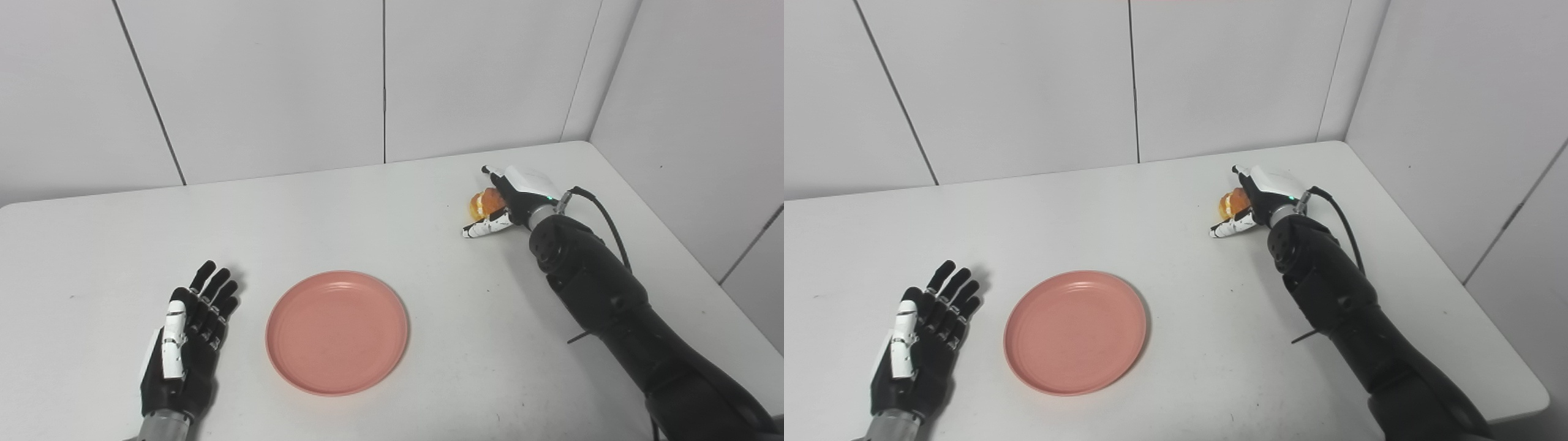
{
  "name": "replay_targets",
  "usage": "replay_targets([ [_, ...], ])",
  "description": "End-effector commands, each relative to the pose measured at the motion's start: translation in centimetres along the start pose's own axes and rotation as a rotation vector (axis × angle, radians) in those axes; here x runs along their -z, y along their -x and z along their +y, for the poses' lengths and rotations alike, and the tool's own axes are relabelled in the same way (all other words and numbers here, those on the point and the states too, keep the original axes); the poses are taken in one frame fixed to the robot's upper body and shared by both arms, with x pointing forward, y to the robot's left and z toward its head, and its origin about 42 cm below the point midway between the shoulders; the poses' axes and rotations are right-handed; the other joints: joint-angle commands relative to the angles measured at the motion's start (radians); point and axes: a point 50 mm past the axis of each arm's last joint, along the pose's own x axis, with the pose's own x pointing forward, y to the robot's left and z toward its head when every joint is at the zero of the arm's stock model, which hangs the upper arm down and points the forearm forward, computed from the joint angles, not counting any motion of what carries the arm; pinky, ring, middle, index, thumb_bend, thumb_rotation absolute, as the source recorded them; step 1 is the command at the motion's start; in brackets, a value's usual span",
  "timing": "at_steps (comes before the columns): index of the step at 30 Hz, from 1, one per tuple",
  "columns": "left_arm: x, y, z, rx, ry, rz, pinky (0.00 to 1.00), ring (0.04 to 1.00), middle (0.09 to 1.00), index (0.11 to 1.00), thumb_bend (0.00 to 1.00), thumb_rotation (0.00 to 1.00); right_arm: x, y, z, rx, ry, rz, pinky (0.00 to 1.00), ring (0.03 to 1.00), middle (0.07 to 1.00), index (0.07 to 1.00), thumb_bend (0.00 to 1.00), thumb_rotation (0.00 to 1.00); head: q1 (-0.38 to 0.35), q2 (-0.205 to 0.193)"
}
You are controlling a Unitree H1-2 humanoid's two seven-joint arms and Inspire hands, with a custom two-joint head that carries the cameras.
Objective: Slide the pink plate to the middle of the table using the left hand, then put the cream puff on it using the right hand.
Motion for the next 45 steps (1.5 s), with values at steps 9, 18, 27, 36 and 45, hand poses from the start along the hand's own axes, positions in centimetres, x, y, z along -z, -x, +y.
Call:
replay_targets([
  [9,0.3,0.4,0.1,-0.010,-0.008,0.028,0.96,0.927,0.919,0.894,0.46,1.00,-1.1,-1.2,-3.6,0.080,0.022,-0.017,0.68,0.860,0.952,0.939,0.87,0.39,0.007,0.005],
  [18,0.4,0.4,0.2,-0.005,-0.003,0.028,0.97,0.936,0.926,0.903,0.47,1.00,-0.9,-1.3,-3.5,0.091,0.008,-0.003,0.70,0.840,0.905,0.912,0.85,0.35,0.010,0.010],
  [27,-0.1,0.4,-0.2,-0.005,-0.002,0.026,0.96,0.932,0.921,0.895,0.47,1.00,-0.4,-1.7,-3.3,0.078,-0.010,0.075,0.26,0.340,0.469,0.859,0.75,0.15,0.009,0.015],
  [36,0.0,0.4,-0.1,-0.005,0.001,0.026,0.97,0.932,0.921,0.894,0.46,1.00,0.4,-2.4,-2.9,0.039,0.077,0.134,0.36,0.404,0.482,0.504,0.53,0.15,0.010,0.018],
  [45,0.1,0.3,-0.1,-0.003,-0.001,0.031,0.97,0.933,0.924,0.898,0.47,1.00,-0.4,-1.9,-3.4,0.080,0.075,0.094,0.35,0.413,0.495,0.487,0.49,0.15,0.014,0.020],
])
